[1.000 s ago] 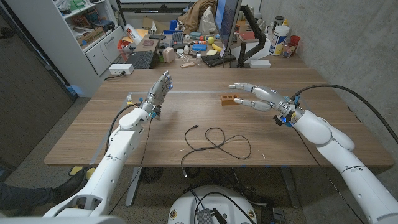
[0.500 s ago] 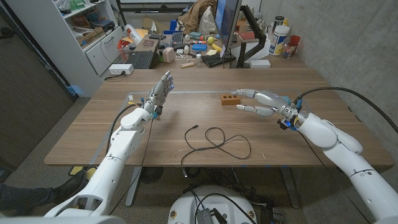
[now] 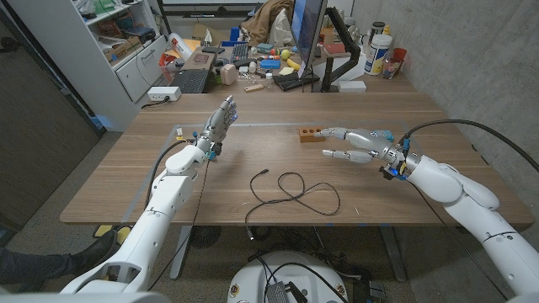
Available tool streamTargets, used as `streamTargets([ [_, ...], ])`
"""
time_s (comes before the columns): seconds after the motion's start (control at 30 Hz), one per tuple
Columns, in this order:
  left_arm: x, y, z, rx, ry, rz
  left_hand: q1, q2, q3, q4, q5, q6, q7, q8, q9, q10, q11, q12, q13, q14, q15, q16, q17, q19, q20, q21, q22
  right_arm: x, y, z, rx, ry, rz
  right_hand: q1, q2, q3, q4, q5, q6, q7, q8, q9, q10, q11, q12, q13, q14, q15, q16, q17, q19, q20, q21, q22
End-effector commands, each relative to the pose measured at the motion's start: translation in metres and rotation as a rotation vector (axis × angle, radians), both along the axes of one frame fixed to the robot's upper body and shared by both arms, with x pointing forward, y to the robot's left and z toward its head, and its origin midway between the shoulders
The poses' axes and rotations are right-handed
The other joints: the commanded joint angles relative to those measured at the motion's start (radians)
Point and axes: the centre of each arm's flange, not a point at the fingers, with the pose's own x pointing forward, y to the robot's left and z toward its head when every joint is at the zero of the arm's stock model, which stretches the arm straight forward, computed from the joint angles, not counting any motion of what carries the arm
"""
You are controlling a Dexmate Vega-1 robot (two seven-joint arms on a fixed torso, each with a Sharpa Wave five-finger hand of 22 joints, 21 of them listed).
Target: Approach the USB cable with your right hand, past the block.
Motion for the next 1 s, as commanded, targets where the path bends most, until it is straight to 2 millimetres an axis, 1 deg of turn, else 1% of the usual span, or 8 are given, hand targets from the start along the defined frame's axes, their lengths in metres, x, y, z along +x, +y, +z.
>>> streamTargets([
  [0.03,0.002,-0.001,0.002,0.011,0.001,-0.009,0.004,0.011,-0.007,0.000,0.003,0.002,0.002,0.000,0.003,-0.002,-0.008,0.004,0.000,-0.006,0.000,0.001,0.001,0.002,0.001,-0.006,0.005,-0.001,0.004,-0.006,-0.047,0.006,-0.004,0.018,0.000,0.004,-0.004,0.007,0.006,0.002,0.005,0.002,0.008,0.001,0.006,0.003,0.009,-0.049,0.002,0.003,0.008,-0.045,-0.003,0.006],
  [0.23,0.004,-0.002,0.004,0.017,0.003,-0.012,0.004,0.011,-0.008,0.000,0.003,0.002,0.002,0.000,0.003,-0.002,-0.005,0.004,0.000,-0.006,0.000,0.001,0.001,0.002,0.000,-0.008,0.005,0.000,0.007,-0.010,-0.074,0.012,0.004,0.024,0.005,0.008,-0.007,0.010,0.007,0.002,0.005,0.002,0.008,0.000,0.005,0.003,0.009,-0.049,0.000,0.002,0.008,-0.045,-0.004,0.006],
  [0.3,0.004,-0.003,0.004,0.019,0.006,-0.013,0.004,0.012,-0.008,0.000,0.002,0.002,0.002,0.000,0.003,-0.004,-0.005,0.004,0.000,-0.006,0.001,0.001,0.001,0.003,0.000,-0.010,0.005,0.001,0.008,-0.011,-0.077,0.013,0.009,0.030,0.008,0.011,-0.010,0.012,0.007,0.002,0.004,0.002,0.007,-0.008,0.004,0.003,0.010,-0.049,-0.001,0.002,0.008,-0.045,-0.004,0.006],
  [0.33,0.004,-0.003,0.004,0.020,0.007,-0.013,0.004,0.012,-0.009,0.000,0.002,0.002,0.003,0.000,0.003,-0.004,-0.004,0.004,0.000,-0.006,0.001,0.001,0.001,0.003,0.000,-0.010,0.005,0.001,0.008,-0.011,-0.080,0.013,0.012,0.033,0.011,0.012,-0.011,0.013,0.008,0.001,0.004,0.002,0.009,-0.002,0.004,0.003,0.010,-0.050,-0.001,0.002,0.008,-0.045,-0.004,0.006],
  [0.77,0.007,-0.005,0.006,0.037,0.014,-0.017,0.005,0.014,-0.011,0.000,0.002,0.002,0.002,0.000,0.003,-0.004,-0.006,0.004,0.000,-0.007,0.001,0.001,0.001,0.004,-0.001,-0.015,0.006,0.004,0.012,-0.015,-0.130,0.024,0.030,0.047,0.020,0.020,-0.018,0.018,0.013,-0.002,0.005,0.002,0.010,-0.004,0.003,0.003,0.012,-0.050,-0.002,0.002,0.008,-0.045,-0.005,0.006],
  [1.0,0.008,-0.007,0.007,0.046,0.017,-0.023,0.005,0.014,-0.012,0.000,0.002,0.002,0.003,0.000,0.003,-0.003,-0.006,0.004,0.000,-0.007,0.000,0.001,0.001,0.005,0.000,-0.018,0.006,0.009,0.015,-0.017,-0.157,0.033,0.030,0.053,0.023,0.023,-0.022,0.020,0.014,-0.004,0.005,0.002,0.010,-0.004,0.002,0.003,0.012,-0.052,-0.003,0.002,0.008,-0.046,-0.006,0.006],
])
